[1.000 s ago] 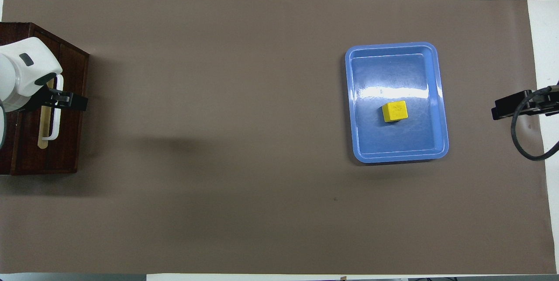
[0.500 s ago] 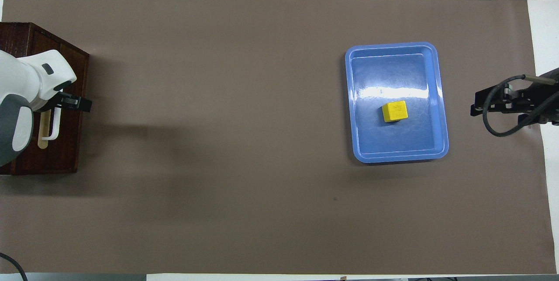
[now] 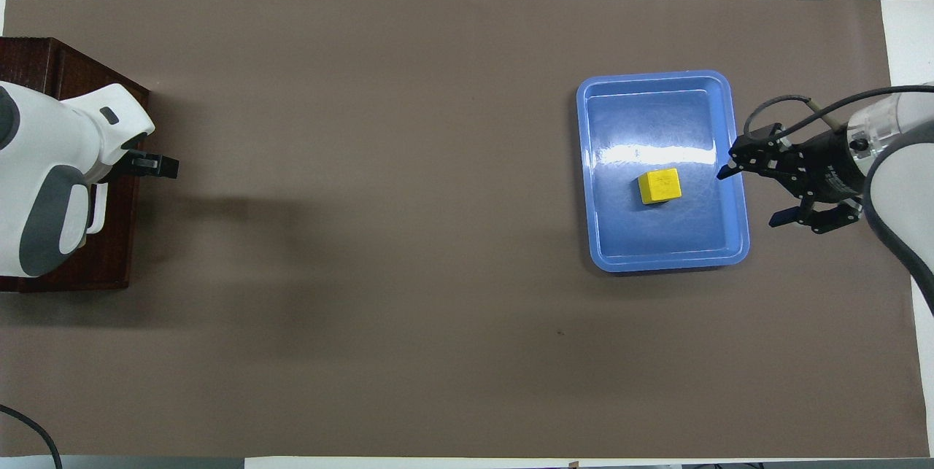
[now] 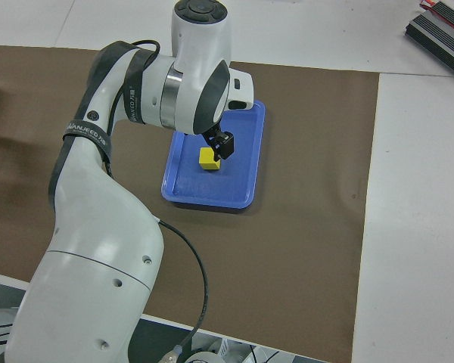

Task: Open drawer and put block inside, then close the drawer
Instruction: 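Reach the right gripper over the yellow block while the left gripper opens the drawer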

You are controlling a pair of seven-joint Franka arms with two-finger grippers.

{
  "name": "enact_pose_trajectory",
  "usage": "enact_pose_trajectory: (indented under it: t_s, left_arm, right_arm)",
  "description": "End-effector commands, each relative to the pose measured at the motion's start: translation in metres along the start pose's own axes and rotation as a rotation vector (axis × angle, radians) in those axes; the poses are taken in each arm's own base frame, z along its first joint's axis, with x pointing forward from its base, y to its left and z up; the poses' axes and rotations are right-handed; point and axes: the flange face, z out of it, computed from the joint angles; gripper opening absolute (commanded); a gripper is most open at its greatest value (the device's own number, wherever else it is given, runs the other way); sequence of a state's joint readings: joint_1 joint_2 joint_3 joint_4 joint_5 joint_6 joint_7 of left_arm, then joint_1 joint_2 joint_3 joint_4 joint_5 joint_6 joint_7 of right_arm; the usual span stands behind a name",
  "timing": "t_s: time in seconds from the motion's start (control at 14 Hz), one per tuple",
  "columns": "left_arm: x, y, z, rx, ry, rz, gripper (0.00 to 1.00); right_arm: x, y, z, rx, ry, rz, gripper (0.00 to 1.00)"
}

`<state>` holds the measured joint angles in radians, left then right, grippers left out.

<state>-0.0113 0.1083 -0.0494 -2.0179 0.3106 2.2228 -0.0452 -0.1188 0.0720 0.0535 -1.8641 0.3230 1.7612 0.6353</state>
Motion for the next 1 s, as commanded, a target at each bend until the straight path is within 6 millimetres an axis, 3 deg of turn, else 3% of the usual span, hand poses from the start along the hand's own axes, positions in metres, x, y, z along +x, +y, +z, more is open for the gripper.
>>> enact_pose_trajectory:
  t_s: [0.0, 0.14, 0.36, 0.64, 0.93]
  left_arm:
    - [0.003, 0.06, -0.012, 0.004, 0.01, -0.016, 1.0]
    - [0.003, 0.082, -0.018, 0.0, 0.009, -0.018, 1.0]
    - [0.001, 0.117, -0.03, -0.004, 0.008, -0.015, 1.0]
    - [-0.003, 0.136, -0.034, -0.027, -0.001, -0.002, 1.0]
    - [-0.001, 0.133, -0.034, -0.024, -0.008, -0.006, 1.0]
  right_arm:
    - [0.03, 0.006, 0.036, 0.096, -0.048, 0.174, 1.0]
    - [0.034, 0.006, 0.06, 0.138, -0.082, 0.272, 1.0]
    - [0.061, 0.011, 0.103, 0.148, -0.18, 0.364, 1.0]
    - [0.085, 0.013, 0.126, 0.185, -0.262, 0.445, 1.0]
    - [0.096, 0.009, 0.143, 0.201, -0.344, 0.539, 1.0]
